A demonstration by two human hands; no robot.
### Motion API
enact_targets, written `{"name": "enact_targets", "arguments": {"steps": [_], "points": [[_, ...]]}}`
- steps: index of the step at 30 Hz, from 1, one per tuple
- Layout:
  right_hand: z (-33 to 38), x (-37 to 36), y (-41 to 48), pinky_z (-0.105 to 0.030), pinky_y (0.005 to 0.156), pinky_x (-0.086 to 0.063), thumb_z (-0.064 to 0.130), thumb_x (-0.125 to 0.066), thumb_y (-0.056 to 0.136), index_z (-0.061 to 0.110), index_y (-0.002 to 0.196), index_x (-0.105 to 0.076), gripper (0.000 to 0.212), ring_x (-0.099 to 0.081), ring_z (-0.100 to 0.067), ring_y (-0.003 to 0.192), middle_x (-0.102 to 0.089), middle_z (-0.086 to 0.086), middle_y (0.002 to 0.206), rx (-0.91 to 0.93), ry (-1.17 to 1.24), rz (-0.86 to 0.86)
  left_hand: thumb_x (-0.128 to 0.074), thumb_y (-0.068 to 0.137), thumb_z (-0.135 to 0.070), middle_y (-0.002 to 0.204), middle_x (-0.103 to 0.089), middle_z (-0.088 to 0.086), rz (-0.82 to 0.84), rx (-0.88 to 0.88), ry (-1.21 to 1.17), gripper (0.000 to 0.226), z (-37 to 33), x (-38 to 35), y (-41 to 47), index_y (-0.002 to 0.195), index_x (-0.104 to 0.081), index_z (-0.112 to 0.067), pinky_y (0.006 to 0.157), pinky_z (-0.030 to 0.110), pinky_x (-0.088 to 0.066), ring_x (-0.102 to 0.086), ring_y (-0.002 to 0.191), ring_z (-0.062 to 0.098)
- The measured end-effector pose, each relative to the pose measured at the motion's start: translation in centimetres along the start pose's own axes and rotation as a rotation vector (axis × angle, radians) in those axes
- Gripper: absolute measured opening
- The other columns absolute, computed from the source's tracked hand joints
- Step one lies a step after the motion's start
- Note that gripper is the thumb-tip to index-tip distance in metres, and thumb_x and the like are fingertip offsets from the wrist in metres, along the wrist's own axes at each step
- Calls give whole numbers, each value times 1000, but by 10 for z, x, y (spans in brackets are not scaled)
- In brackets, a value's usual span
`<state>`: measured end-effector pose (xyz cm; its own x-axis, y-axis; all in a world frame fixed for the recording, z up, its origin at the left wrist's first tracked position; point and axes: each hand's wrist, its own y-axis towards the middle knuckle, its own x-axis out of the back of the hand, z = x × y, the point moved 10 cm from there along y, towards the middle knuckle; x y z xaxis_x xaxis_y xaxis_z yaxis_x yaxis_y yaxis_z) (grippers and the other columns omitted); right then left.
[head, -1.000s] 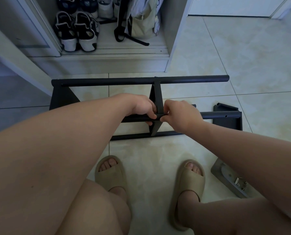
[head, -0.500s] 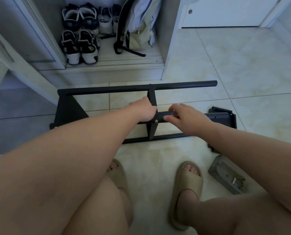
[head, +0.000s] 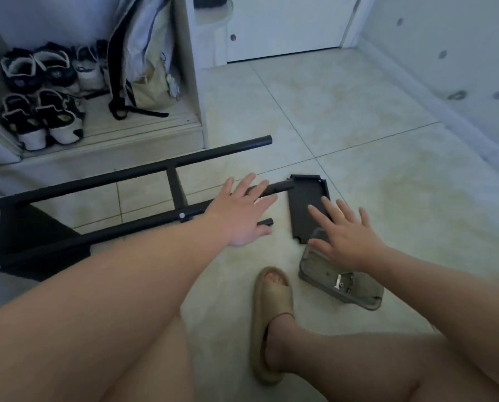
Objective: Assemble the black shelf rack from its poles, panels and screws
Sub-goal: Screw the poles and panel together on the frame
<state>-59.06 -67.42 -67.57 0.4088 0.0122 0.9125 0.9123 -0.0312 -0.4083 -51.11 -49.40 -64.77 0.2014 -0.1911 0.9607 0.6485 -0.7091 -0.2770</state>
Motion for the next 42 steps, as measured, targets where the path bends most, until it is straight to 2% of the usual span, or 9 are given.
{"name": "enact_targets", "arguments": {"steps": [10,19,21,23,26,29,35,39,42], "points": [[-124,-129,-11,-55,121,-9,73,-23,98,40,160,10,78,-2,-22,157,-1,5,171,-129,-36,302,-31,100,-63,169,7,-2,166,-293,10,75,-135,-76,76,160,1,-32,123,50,-4,9,155,25],[-156,-221,32,-44,116,-25,49,-38,105,30,160,-17,62,-44,-31,138,-46,-7,153,-63,49,426,-42,101,-54,168,-10,1,281,1,-422,76,-124,-174,120,160,-3,-27,116,50,-32,-21,149,31],[-159,-230,36,-42,113,-29,43,-41,105,24,155,-30,55,-52,-30,130,-55,-8,144,-49,5,395,-45,101,-50,161,-30,7,287,66,-567,72,-123,-190,124,159,-9,-28,109,47,-41,-42,138,31],[-161,-231,41,-40,107,-33,38,-43,103,21,144,-43,45,-59,-27,120,-63,-5,134,-37,-93,329,-47,101,-48,140,-55,8,313,126,-698,61,-121,-202,128,153,-26,-24,91,38,-50,-64,108,25],[-153,-237,47,-38,94,-43,31,-44,101,24,126,-55,28,-65,-26,106,-70,-2,119,4,-159,275,-48,102,-43,103,-68,3,339,174,-797,28,-123,-215,127,120,-51,-21,67,34,-48,-64,70,16],[-146,-254,55,-37,74,-49,26,-45,103,23,122,-58,23,-67,-30,97,-69,-4,113,-12,-83,345,-48,102,-38,88,-64,-1,332,203,-872,16,-126,-222,126,104,-49,-23,59,32,-43,-63,72,16],[-140,-278,73,-37,73,-46,17,-51,103,18,138,-48,35,-64,-34,103,-65,-13,119,-43,32,400,-48,102,-40,87,-64,-2,348,195,-916,15,-126,-225,125,105,-48,-25,62,34,-48,-62,72,15],[-135,-285,71,-42,84,-53,14,-54,101,15,137,-52,35,-64,-34,106,-64,-14,122,-38,62,402,-48,102,-43,85,-66,-3,378,191,-938,17,-124,-227,125,107,-50,-27,71,40,-57,-66,67,13],[-136,-282,70,-37,76,-48,15,-58,99,13,129,-56,30,-64,-35,104,-65,-14,118,-59,92,383,-47,102,-42,87,-67,1,410,206,-985,19,-126,-230,124,109,-51,-24,79,48,-58,-70,74,19]]}}
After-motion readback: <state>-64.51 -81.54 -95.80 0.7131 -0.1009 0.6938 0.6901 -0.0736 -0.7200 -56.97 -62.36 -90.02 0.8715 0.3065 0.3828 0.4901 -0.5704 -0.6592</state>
